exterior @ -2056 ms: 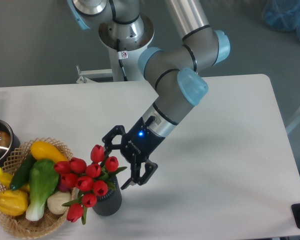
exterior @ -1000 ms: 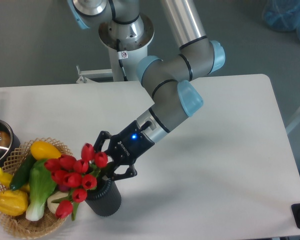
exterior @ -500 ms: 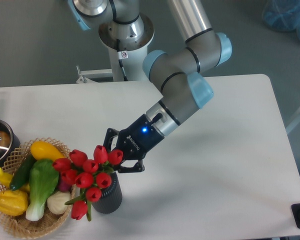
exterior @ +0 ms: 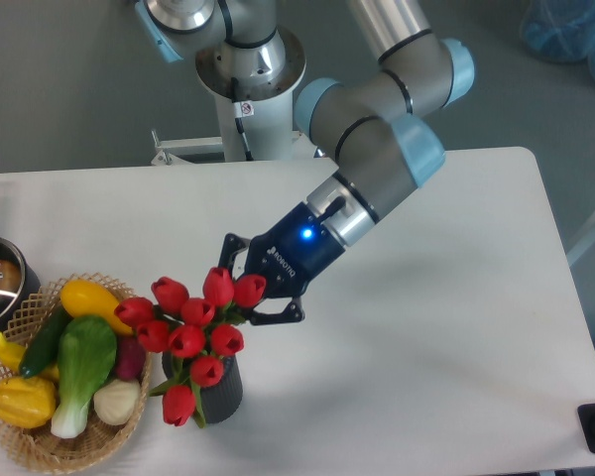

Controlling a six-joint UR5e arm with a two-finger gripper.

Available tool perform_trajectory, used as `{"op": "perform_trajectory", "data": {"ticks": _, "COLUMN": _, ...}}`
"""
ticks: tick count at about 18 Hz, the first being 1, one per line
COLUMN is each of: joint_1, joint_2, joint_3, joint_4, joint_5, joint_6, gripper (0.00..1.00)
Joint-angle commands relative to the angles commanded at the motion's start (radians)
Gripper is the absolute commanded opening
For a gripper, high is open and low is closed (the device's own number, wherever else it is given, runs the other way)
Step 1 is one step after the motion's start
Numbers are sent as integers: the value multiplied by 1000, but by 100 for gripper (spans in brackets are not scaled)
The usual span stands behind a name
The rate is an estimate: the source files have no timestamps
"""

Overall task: Pick up the flowers from the vase
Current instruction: 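Lift the tulip bunch up out of the black vase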

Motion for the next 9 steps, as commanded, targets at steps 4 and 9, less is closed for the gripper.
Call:
{"op": "perform_trajectory", "data": {"ticks": 4, "joint_1": 17, "joint_2": 23, "joint_3": 2, "joint_4": 0, "joint_5": -35, "joint_6": -45, "gripper": 1}}
{"op": "perform_trajectory", "data": {"ticks": 9, "joint_1": 26, "joint_2": 29, "joint_3": 6, "joint_4": 0, "joint_5": -58, "joint_6": -57, "gripper": 1}}
